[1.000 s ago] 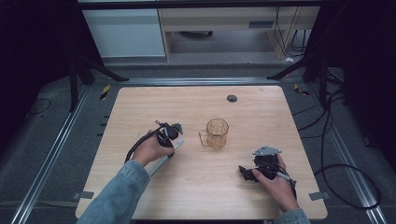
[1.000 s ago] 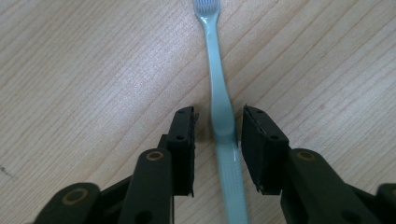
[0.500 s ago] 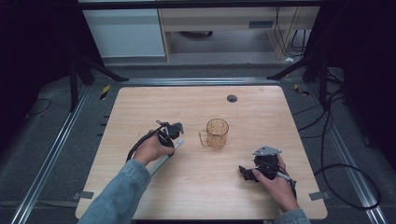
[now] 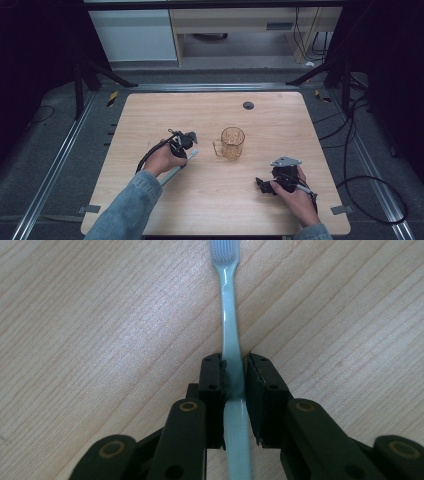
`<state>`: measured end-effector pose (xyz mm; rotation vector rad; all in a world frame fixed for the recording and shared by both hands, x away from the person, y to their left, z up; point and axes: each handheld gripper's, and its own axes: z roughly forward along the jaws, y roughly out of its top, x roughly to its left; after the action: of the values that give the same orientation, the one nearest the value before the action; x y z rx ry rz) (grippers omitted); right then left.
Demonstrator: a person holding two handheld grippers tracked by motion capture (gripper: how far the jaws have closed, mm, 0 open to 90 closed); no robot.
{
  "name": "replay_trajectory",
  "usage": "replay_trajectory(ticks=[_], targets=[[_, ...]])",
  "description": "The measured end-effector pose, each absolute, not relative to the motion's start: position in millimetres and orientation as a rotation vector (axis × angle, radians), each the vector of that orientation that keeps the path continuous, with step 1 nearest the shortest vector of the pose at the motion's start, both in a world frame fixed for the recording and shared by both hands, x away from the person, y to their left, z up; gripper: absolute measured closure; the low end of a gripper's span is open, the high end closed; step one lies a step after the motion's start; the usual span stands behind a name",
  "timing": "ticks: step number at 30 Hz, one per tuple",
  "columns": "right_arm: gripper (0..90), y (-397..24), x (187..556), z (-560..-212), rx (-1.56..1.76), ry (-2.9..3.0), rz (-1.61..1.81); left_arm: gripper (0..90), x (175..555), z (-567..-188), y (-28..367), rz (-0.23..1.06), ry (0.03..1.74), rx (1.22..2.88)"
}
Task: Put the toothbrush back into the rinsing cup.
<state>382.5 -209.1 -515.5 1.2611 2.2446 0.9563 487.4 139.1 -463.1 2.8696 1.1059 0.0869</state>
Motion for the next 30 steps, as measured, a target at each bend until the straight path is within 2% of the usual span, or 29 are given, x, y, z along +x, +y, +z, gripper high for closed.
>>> replay_trajectory(ticks=[14, 30], targets=[[0.4, -209.1, 382.5, -515.5, 1.261, 2.245, 0.956, 78.7, 485.4, -461.4, 137.6, 0.135, 1.067, 2.881], [0.4, -208.7, 382.3, -515.2, 1.271, 2.244, 0.959, 78.9, 480.4, -435.5, 136.6, 0.207, 1.021, 2.820]])
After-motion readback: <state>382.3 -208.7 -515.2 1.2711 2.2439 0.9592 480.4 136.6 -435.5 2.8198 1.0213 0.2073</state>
